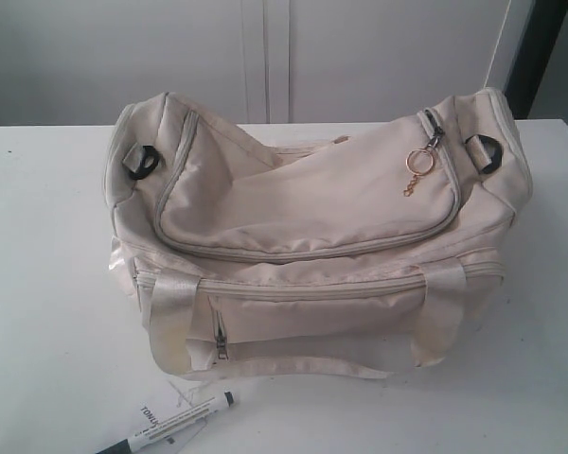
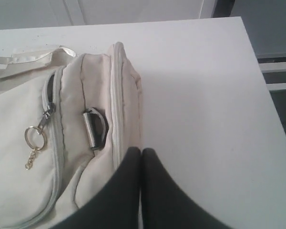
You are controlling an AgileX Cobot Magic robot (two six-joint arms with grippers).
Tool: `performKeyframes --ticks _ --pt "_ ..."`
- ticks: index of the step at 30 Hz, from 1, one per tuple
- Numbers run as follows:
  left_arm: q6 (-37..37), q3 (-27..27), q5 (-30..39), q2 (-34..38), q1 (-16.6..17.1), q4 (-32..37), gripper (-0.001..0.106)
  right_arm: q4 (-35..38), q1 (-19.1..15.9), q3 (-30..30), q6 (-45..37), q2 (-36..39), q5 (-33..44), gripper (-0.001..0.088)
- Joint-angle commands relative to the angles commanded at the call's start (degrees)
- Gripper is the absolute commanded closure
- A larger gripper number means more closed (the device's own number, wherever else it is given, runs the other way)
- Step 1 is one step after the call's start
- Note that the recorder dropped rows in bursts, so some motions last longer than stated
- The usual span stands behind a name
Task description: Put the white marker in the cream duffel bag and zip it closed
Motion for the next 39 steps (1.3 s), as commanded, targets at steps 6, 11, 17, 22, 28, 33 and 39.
performKeyframes --ticks 6,11,17,22,28,33,39 --pt "0.0 0.0 0.0 0.0 0.0 0.0 0.105 8.3 0.0 -4.3 -7.2 4.7 2.2 0.0868" --pt "0.0 0.0 0.0 0.0 0.0 0.0 0.105 13.4 0.0 -6.7 -11.6 8.6 3.1 0.0868" --pt "0.0 0.0 0.0 0.0 0.0 0.0 0.105 20.4 0.8 -7.1 -17.4 10.3 3.8 0.0868" --pt "0.0 0.0 0.0 0.0 0.0 0.0 0.105 20.2 2.8 -7.3 -17.4 11.4 2.0 0.0868" --pt "0.0 0.0 0.0 0.0 0.0 0.0 0.105 19.8 3.5 -10.5 -16.9 14.6 2.6 0.0868" --pt "0.0 0.0 0.0 0.0 0.0 0.0 0.105 19.2 3.5 -14.3 -16.9 18.4 3.0 0.0868" --pt "0.0 0.0 0.0 0.0 0.0 0.0 0.105 18.2 4.0 -17.9 -15.1 21.9 3.0 0.0868"
